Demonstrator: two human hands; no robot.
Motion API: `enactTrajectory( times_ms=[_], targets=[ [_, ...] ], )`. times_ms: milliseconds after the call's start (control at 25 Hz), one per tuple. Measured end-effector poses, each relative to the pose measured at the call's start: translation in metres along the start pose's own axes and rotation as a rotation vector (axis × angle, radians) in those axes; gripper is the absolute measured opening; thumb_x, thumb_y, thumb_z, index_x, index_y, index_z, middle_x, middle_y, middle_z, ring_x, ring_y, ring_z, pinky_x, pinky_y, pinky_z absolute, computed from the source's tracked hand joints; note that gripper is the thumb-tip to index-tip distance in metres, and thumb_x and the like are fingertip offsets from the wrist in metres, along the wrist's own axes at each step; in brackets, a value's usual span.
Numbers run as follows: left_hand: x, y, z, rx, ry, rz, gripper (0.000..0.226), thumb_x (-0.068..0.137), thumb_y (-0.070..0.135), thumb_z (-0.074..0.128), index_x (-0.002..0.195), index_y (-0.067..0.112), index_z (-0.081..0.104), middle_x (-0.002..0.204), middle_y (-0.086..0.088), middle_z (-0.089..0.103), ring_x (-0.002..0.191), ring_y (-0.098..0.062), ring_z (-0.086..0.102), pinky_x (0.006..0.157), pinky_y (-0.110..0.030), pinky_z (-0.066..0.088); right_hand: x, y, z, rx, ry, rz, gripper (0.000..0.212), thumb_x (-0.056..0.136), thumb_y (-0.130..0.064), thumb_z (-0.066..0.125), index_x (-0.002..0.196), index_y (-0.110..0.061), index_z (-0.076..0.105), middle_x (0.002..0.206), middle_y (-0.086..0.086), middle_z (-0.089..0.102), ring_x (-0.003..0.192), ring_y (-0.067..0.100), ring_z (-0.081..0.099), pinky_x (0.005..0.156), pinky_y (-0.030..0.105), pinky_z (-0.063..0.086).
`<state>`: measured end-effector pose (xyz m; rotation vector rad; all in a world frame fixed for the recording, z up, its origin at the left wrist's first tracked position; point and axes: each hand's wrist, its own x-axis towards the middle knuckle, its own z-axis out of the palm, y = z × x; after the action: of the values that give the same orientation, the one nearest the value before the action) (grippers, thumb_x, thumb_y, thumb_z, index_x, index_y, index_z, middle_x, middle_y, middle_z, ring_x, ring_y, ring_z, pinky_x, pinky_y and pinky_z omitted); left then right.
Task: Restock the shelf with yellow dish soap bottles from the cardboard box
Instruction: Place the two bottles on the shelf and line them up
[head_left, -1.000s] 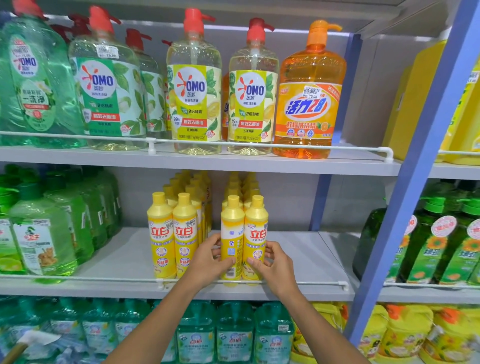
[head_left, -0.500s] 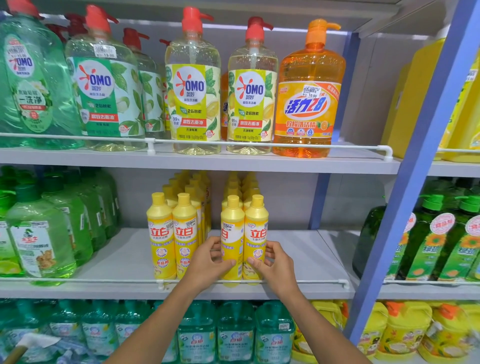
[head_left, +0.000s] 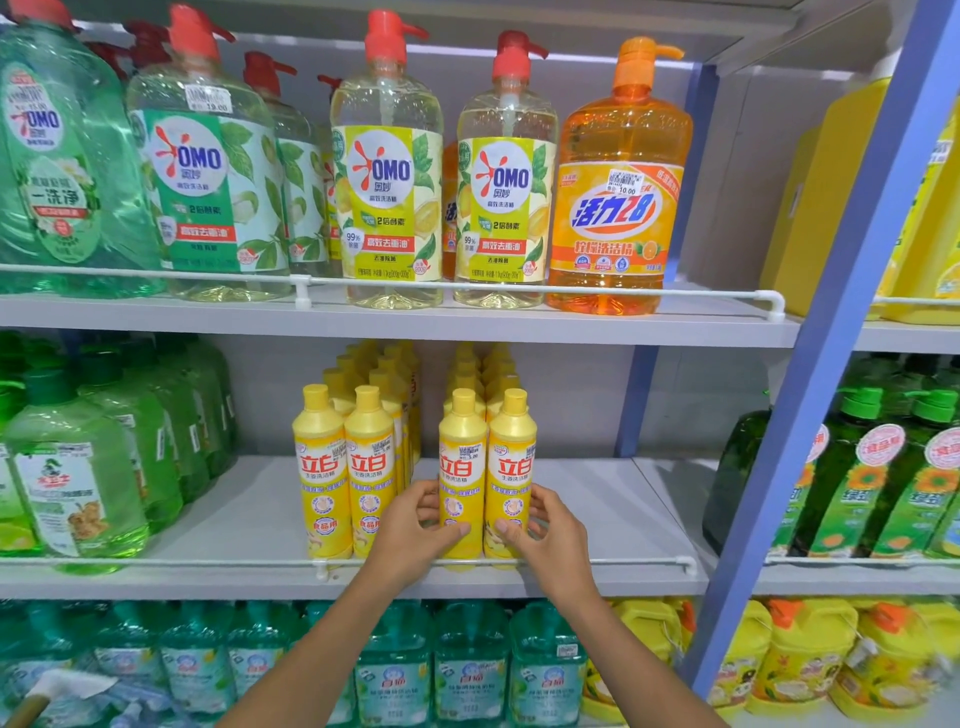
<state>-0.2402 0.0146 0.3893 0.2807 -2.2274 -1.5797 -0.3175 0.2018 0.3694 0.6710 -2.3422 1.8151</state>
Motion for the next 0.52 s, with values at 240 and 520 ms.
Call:
enactTrajectory(
  times_ms=[240,520],
  targets=[
    [-0.001,0.002,0.015,0.076,0.167,0.010,0.050,0.067,0.028,0.093,0.104,0.019,0.059,0.093,0.007,0.070,0.084,-0.008,0.066,0.069,-0.021,0.056,0.000,0.000,0.008,-0.070,0.097,-0.003,0.058,0.071,-0.034,0.090,0.119,-0.025,0.059,0.110,-0.011,0.070,0.097,0.000,0.066,0.083,0.019,0.057],
    [-0.005,-0.011,0.010,0.070,0.106,0.034,0.052,0.073,0.027,0.090,0.117,0.018,0.064,0.103,0.009,0.073,0.092,-0.007,0.069,0.075,-0.021,0.059,-0.002,0.001,0.006,-0.068,0.074,-0.007,0.056,0.076,-0.034,0.087,0.123,-0.026,0.059,0.114,-0.012,0.068,0.102,0.000,0.065,0.084,0.015,0.054]
  ],
)
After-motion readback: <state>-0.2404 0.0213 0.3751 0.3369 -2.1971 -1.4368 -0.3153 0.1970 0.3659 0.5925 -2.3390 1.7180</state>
